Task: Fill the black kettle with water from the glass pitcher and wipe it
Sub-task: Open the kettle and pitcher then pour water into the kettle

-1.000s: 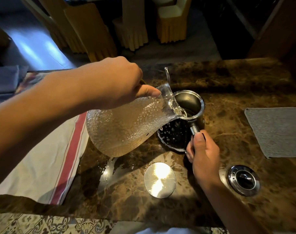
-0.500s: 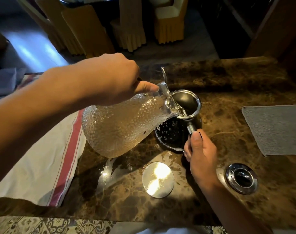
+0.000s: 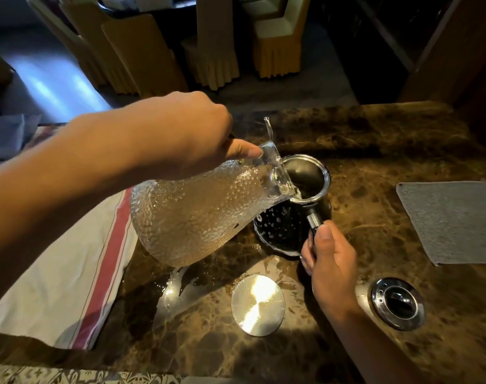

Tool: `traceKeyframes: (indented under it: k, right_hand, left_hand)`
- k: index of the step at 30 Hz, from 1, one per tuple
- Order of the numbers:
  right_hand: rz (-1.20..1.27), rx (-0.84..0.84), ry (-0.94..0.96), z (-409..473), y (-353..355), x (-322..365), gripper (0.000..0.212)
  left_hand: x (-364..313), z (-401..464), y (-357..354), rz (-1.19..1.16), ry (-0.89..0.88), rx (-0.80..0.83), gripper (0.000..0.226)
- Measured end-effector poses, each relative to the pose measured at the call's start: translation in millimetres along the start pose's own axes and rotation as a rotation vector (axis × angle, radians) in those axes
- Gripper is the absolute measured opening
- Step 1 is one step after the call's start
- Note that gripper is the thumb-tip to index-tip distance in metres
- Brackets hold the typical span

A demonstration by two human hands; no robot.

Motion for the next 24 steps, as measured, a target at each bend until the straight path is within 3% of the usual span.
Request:
traceKeyframes:
  k: [18,24]
  right_hand:
    - [-0.020,-0.012,-0.009,0.5,0.9,1.6,0.056]
    - [-0.015,-0.017,0.012,0.3,0.4,2.1,0.061]
  left_hand:
    - [-5.6,2.0,5.9,-0.008,0.026,0.018,0.084]
    - [-4.7,1.1,7.6,-0.010,0.017,0.021,0.092]
Point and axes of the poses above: each hand's wrist, its own z-axis towards the middle knuckle, its own y-axis out of the back of the hand, x = y × z, the point moved 6 cm from there along z, towards the middle knuckle, and after that the axes turned 14 degrees about x, right-handed, at the moved point
